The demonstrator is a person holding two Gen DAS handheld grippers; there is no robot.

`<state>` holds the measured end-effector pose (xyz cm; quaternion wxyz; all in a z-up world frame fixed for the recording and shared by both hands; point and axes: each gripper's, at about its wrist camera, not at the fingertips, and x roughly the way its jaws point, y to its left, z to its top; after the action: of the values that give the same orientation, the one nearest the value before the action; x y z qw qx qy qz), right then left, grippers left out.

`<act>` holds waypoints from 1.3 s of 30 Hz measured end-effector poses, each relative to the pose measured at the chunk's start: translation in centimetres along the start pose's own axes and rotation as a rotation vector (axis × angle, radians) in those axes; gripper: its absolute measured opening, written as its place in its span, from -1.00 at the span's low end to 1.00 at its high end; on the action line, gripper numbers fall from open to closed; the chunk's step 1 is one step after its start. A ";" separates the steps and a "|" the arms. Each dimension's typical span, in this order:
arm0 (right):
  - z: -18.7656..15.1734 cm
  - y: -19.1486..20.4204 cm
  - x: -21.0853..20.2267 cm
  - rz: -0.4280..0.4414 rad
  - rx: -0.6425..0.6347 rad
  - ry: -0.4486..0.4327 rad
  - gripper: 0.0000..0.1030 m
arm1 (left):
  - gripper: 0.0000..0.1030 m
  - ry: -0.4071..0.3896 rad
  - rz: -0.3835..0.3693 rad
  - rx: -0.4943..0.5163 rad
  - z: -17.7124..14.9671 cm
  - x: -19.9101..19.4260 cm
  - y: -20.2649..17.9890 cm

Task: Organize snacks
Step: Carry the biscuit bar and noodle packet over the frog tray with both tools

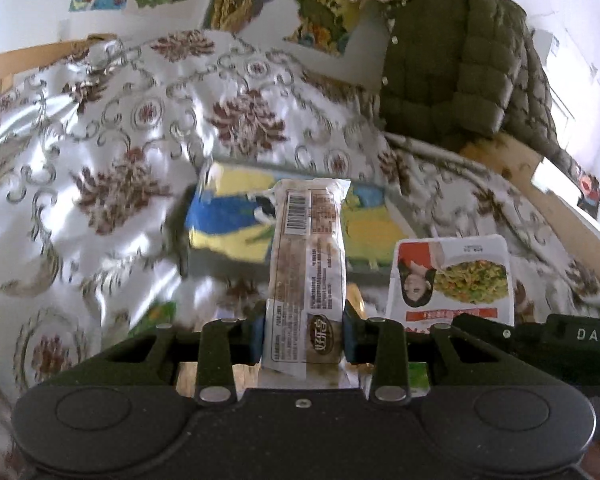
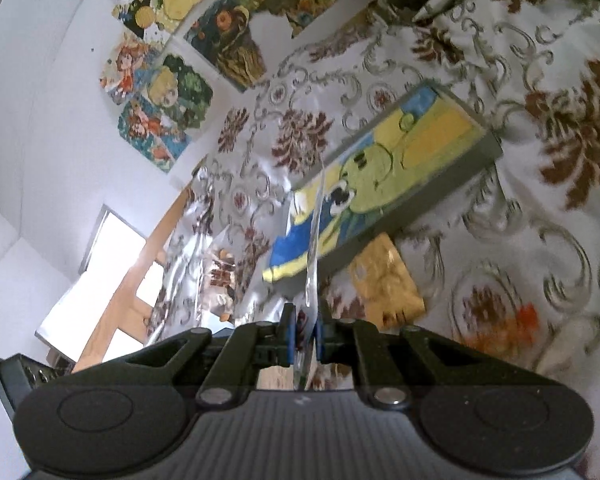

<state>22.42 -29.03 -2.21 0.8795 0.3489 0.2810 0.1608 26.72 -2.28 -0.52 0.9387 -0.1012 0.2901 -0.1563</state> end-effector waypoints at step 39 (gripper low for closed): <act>8.0 -2.1 20.1 -0.206 -0.069 -0.093 -0.72 | -0.25 0.007 0.137 -0.002 5.3 18.3 5.3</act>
<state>43.29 -25.10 -6.62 0.9149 0.2949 0.2683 0.0629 45.34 -3.30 -7.10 0.9461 -0.0817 0.2998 -0.0916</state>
